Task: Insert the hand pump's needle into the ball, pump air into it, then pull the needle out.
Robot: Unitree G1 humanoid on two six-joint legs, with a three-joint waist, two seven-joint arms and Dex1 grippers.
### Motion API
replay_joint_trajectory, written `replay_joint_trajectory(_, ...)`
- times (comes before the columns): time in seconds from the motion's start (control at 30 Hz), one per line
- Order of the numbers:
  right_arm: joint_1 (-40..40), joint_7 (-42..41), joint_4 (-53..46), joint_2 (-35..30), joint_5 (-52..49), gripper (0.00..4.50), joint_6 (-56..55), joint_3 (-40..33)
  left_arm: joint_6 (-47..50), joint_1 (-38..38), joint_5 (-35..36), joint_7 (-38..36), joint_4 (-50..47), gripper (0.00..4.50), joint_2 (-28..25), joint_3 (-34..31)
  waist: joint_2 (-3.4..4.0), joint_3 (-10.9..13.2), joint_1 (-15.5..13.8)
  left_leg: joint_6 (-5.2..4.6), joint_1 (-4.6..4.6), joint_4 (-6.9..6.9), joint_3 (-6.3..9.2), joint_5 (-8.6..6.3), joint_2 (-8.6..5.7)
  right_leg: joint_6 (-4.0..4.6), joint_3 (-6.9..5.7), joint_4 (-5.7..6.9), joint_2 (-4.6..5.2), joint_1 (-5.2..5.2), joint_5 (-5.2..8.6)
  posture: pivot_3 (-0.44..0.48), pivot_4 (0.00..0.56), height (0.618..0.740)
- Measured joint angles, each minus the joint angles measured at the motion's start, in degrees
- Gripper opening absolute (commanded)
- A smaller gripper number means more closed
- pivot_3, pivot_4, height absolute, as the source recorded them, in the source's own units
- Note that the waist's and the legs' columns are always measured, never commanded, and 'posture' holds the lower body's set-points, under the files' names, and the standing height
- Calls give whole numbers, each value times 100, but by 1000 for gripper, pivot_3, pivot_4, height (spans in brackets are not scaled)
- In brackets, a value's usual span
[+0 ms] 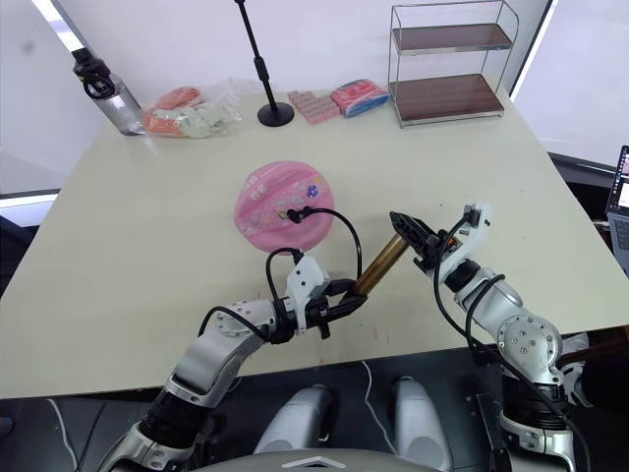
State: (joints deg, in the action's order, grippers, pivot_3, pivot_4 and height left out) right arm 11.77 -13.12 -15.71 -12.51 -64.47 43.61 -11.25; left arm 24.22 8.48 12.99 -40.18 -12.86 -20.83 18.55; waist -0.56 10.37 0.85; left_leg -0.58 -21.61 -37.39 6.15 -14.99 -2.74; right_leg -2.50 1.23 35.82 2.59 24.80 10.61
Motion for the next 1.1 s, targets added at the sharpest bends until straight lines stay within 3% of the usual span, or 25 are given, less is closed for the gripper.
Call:
replay_joint_trajectory(0.1, 2, -104, -11, -66, 46, 1767, 0, 28, -68, -20, -46, 2, 0, 1374, -5, 0, 0, 0, 1, 0, 0, 0, 0, 0, 0, 0, 0, 0, 0, 0, 0, 0, 150, 740)
replay_joint_trajectory(0.33, 170, -550, -439, -599, 683, 1767, -120, 335, -215, -99, -6, -20, 1, 4379, -44, -168, 0, 0, -2, 0, -1, -2, 1, 0, -1, 0, -3, 0, 0, 1, 0, 0, 150, 740)
replay_joint_trajectory(0.53, 320, -1032, -1029, -1015, 1145, 1767, -242, 666, -367, -247, 180, -491, -8, 4457, -391, -328, 0, 0, -3, 0, -3, -3, 1, 0, -1, 0, -4, 0, 1, 2, 0, 0, 150, 740)
replay_joint_trajectory(0.73, 294, -2357, -1223, -1503, 2115, 1767, -1079, 1345, -557, -126, 392, -1222, 139, 4457, -640, -403, 0, 0, -8, 0, -4, -6, 2, 0, -3, 0, -7, 0, 2, 1, 0, 0, 150, 740)
replay_joint_trajectory(1.0, 367, -3928, -480, -1888, 3020, 1767, -2021, 1911, -904, 442, 223, -1969, 1035, 4457, -631, -21, -1, -1, -8, 1, -2, -8, 2, 0, -5, 1, -9, 1, 3, 1, -1, 0, 150, 740)
replay_joint_trajectory(1.1, 443, -4057, -344, -1847, 3154, 1767, -2200, 1961, -993, 558, 123, -2006, 1189, 4457, -578, 48, -3, -1, -6, 1, -1, -8, 3, 1, -4, 1, -8, 2, 2, 0, -1, 0, 150, 740)
